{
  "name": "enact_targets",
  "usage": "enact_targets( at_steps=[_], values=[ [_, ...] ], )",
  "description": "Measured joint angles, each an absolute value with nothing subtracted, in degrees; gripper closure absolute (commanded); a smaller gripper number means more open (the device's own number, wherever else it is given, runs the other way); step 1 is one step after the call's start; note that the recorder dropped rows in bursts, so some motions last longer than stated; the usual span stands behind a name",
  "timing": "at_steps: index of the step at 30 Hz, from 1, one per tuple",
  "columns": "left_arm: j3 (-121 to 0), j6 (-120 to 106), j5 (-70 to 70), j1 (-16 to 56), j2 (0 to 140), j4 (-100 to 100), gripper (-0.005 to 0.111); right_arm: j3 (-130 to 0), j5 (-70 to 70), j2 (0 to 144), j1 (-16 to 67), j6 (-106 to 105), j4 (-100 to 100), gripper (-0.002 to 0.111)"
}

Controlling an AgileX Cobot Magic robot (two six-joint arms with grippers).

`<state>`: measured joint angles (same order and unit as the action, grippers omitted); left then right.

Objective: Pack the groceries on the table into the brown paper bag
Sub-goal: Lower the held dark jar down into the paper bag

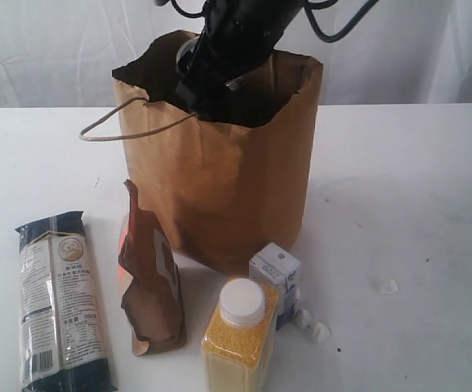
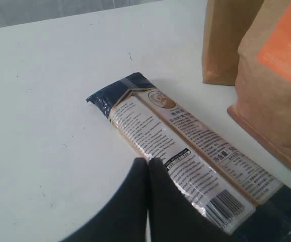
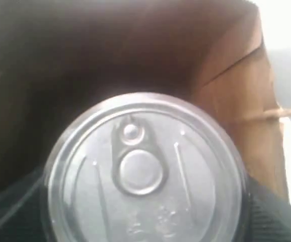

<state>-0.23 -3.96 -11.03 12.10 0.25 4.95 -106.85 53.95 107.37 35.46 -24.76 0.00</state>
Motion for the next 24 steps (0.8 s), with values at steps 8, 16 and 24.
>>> enact_targets(
  at_steps=[8, 16, 24],
  values=[
    [-0.23, -3.96, -11.03, 12.1, 0.25, 4.95, 0.107, -107.71, 50.81, 110.1, 35.6, -24.65, 0.41, 0.108],
    [-0.23, -3.96, -11.03, 12.1, 0.25, 4.95, 0.107, -106.68, 56.16, 106.23, 35.59, -24.0, -2.82, 0.108],
    [-0.23, -3.96, -11.03, 12.1, 0.25, 4.95, 0.107, -106.93, 54.74, 103.88, 35.59, -21.14, -2.81, 0.108]
  ],
)
